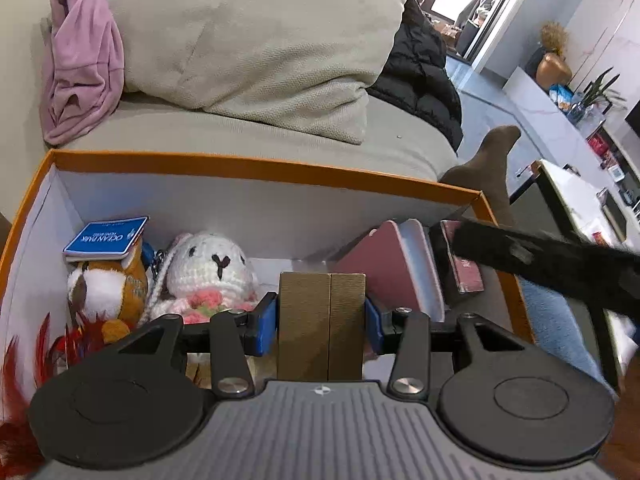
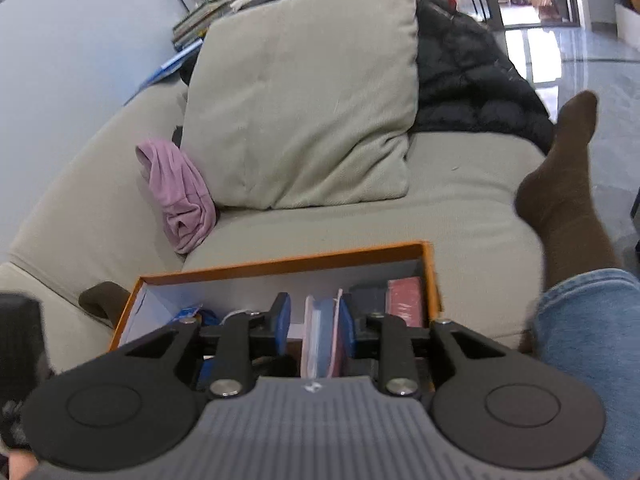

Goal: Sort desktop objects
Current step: 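Lower the cube and wallet beside the dark boxes and open both grippers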

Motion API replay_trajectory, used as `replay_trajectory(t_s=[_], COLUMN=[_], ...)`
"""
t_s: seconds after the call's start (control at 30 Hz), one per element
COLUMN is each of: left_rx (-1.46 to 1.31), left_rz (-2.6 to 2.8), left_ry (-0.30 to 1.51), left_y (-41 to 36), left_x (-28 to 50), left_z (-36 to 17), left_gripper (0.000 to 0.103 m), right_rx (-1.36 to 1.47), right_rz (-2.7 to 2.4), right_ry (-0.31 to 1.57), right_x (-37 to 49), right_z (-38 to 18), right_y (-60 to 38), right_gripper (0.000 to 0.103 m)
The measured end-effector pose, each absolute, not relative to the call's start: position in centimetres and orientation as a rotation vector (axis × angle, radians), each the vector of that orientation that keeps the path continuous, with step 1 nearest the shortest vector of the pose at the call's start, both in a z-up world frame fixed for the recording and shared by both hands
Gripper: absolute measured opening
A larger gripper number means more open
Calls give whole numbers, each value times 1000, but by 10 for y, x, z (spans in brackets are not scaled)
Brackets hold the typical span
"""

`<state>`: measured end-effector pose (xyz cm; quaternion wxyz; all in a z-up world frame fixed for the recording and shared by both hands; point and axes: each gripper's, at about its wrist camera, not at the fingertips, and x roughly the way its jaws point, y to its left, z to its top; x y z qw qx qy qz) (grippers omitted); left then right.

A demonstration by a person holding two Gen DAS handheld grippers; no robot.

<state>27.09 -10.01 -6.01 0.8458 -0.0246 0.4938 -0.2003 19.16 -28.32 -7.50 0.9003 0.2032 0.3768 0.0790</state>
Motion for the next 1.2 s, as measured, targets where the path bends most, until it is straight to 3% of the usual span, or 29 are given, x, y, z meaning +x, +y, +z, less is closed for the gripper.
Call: replay_trajectory(t_s=[0.13,0.33,0.57,1.03,1.13,1.2], left_rx=[-23,27,23,-99,-121,-131], left_rz=[-411,-386,-380,-429,-435,-438], left_ry=[1058,1079,1083,1137,1156,1169], left_y=[-108,-119,-126,-106,-100,-99], left_x=[278,284,298,310,307,308], left_z=[-65,-73,-73,-70,-69,-72], left_gripper=[51,51,51,59,40,35], right_rx=[395,229,103,46,52,56], right_rz=[239,278,285,246,247,244], right_ry=[807,958,978,946,936,932], right_x=[161,162,185,196,195,196], right_z=[-71,-97,-117,-122,-120,-121], right_y=[-283,-261,-242,-236,-239,-240], right_gripper=[29,20,9,5,5,5])
